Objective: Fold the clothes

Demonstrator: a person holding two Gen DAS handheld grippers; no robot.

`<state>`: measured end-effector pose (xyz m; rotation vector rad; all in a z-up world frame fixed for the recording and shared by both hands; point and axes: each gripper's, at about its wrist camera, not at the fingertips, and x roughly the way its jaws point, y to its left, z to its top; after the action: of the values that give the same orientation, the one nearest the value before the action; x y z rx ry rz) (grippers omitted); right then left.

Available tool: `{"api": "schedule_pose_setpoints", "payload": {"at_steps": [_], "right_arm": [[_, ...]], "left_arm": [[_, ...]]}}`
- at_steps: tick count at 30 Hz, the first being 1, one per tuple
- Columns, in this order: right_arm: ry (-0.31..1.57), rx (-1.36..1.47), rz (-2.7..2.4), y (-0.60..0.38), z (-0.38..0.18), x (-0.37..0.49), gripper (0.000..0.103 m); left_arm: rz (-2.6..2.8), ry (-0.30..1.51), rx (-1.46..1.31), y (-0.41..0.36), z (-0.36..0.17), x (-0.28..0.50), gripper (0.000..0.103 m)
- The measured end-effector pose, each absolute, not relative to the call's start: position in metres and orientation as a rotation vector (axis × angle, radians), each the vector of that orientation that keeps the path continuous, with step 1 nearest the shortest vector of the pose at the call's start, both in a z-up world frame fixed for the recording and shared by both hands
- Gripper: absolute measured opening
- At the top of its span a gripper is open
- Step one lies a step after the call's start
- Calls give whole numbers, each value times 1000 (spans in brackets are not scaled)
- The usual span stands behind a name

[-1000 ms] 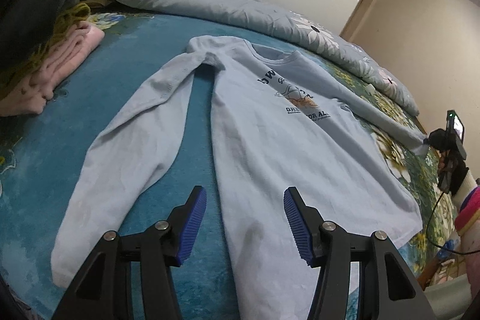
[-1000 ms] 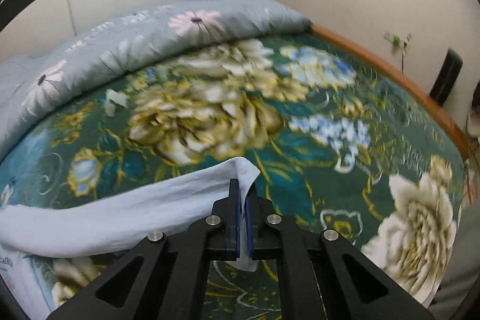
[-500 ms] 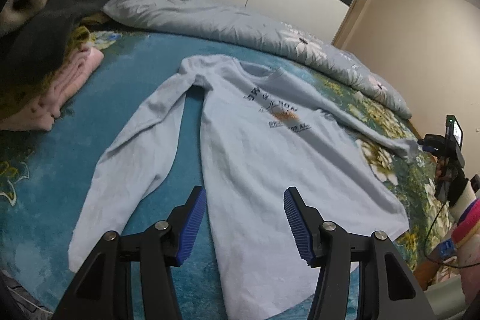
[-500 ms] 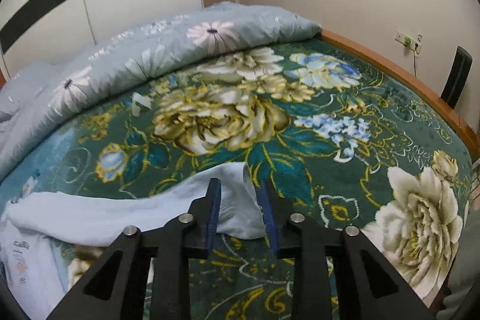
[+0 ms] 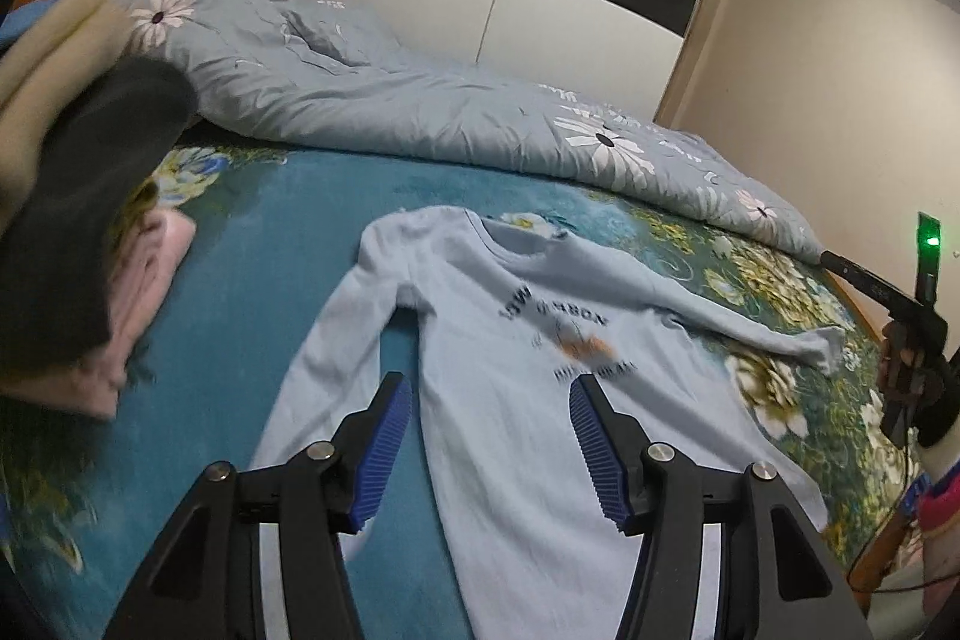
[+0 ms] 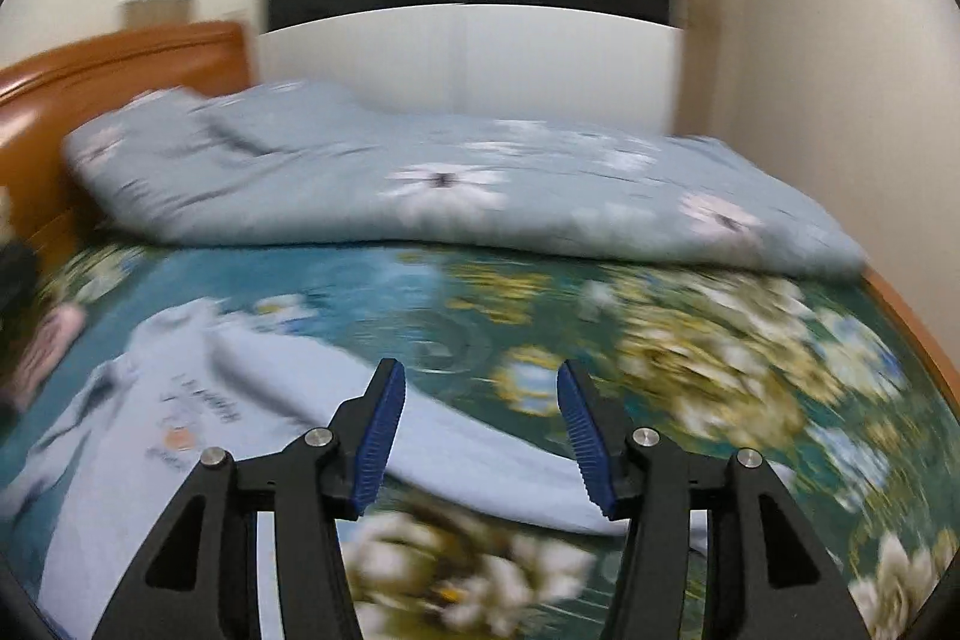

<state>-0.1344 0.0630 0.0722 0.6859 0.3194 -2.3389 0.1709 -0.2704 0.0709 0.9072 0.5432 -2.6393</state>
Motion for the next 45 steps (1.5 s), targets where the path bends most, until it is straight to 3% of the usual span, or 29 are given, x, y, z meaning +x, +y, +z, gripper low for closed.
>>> {"api": "schedule_pose_setpoints", "payload": {"at_steps": [6,10,20,27,38,41,45], "right_arm": [[416,791,-2194,-20,35,-156,54],[360,942,-2092,-69,2,-190,54],[464,1101,-1947,-138,-44,-238,54],[530,1073,-1832,-152,-53,-212,54],[601,898,-1648,-133,-28,-136,54],[569,894,-1739,-136,-18,-161,54],[539,999,-1850,-149,-28,-213,54]], "left_arm": [[-2614,461,1083,-319,57,93,63],[-2542,379,1170,-355,40,35,63],[-2350,504,1319,-447,-18,-63,63],[-2419,680,1397,-439,-41,-64,63],[-2647,439,1515,-365,-20,-24,62],[-2631,398,1441,-368,-7,-24,62],[-2577,483,1354,-395,-3,-31,63]]}}
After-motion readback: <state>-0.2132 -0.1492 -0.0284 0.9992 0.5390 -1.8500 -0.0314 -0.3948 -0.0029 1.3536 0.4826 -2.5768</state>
